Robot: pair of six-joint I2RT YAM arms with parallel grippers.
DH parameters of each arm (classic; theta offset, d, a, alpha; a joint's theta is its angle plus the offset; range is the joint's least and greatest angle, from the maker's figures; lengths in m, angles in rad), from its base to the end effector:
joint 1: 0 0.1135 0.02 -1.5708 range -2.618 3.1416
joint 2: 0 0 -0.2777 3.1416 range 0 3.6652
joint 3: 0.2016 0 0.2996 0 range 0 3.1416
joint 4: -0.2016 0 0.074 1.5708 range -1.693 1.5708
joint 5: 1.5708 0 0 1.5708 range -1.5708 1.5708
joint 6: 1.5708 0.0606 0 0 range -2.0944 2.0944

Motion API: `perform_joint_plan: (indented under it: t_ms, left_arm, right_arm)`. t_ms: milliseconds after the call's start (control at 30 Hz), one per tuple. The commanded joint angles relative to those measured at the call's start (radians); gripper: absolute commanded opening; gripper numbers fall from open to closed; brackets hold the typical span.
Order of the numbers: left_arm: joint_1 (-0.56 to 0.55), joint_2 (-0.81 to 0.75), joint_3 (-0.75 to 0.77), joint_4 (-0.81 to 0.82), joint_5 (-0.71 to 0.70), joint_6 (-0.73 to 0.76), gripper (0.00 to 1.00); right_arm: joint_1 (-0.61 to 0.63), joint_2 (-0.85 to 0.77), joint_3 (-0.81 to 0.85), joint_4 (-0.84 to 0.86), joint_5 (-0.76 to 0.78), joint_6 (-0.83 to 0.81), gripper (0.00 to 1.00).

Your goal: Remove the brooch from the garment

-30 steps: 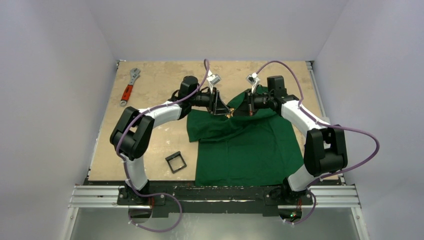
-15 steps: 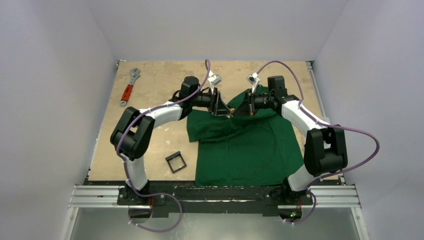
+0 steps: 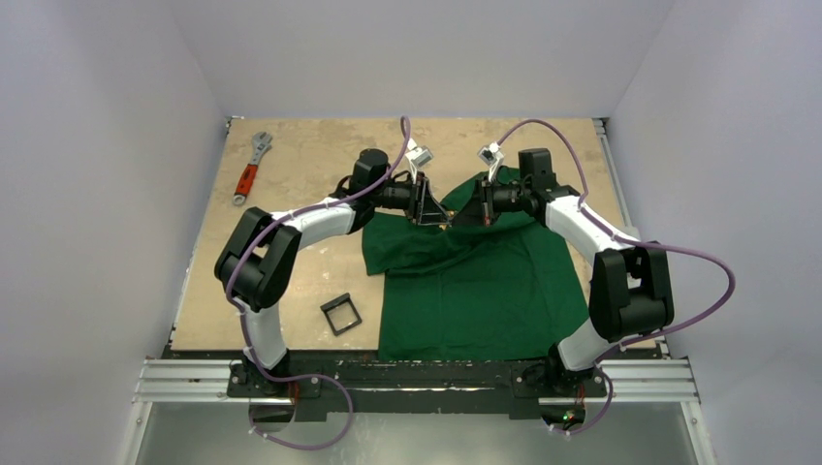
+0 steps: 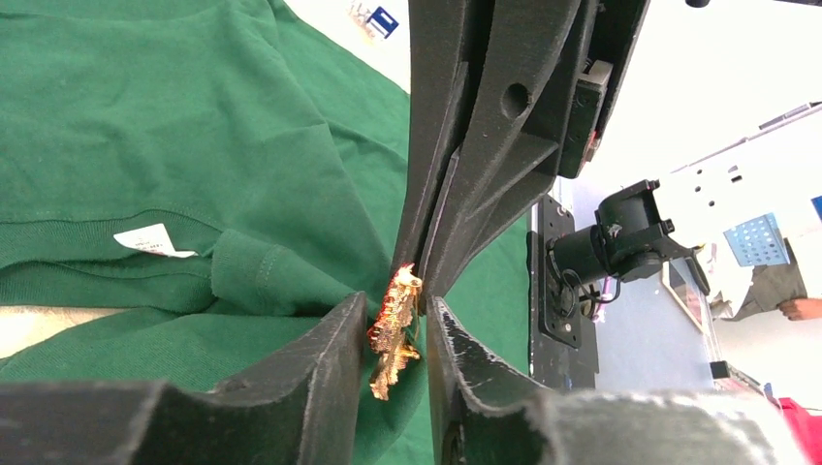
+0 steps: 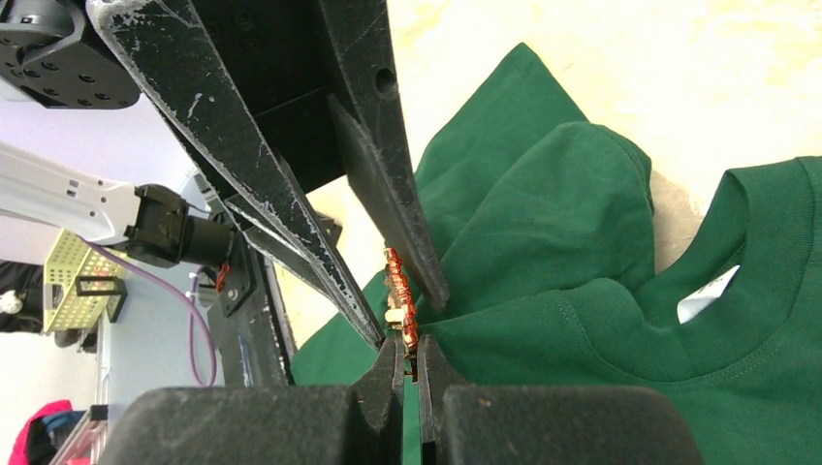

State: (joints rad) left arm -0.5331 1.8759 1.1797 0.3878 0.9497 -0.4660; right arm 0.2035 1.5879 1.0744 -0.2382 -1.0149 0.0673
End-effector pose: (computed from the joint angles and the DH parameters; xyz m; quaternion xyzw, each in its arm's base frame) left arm 0.3808 -0.2819 0.2030 0.2937 0.7085 -0.5754 0.2839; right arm 0.3689 0.1287 0.2269 -0.2476 0.7867 0.4887 0.2847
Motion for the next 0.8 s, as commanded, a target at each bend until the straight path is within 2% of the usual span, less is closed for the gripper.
perform_joint_plan:
  t_ms: [0,67,233,333,367,467,533,667,767]
  left_arm:
    - [-0.004,-0.009,0.026,-0.01,-0.063,0.027,0.24]
    - [-0.009,-0.013,0.048,-0.12,-0.12,0.101,0.2]
    - [-0.009,-0.012,0.064,-0.193,-0.166,0.134,0.12]
    - [-0.011,-0.012,0.064,-0.19,-0.169,0.127,0.1]
    - [-0.011,-0.011,0.063,-0.181,-0.161,0.118,0.12]
    - [-0.01,-0.019,0.039,-0.103,-0.109,0.072,0.32]
    - [-0.009,-0.028,0.017,-0.043,-0.081,0.045,0.41]
    - [0.003,-0.054,-0.005,-0.007,-0.057,0.031,0.49]
    - [0.015,-0.076,-0.011,-0.037,-0.059,0.067,0.54]
  right_arm:
    - [0.0,-0.043,-0.013,0.038,-0.036,-0.01,0.0]
    - [0.0,-0.05,-0.016,0.043,-0.035,-0.011,0.0]
    - [0.001,-0.063,-0.028,0.059,-0.031,-0.009,0.0]
    - [0.0,-0.065,-0.03,0.059,-0.033,-0.011,0.0]
    - [0.0,-0.066,-0.031,0.061,-0.033,-0.011,0.0]
    - [0.001,-0.064,-0.031,0.063,-0.029,-0.011,0.0]
    - [-0.001,-0.066,-0.032,0.061,-0.004,-0.014,0.0]
    - [0.001,-0.073,-0.037,0.055,0.065,-0.042,0.0]
    - [0.0,-0.083,-0.047,0.079,0.115,-0.048,0.0]
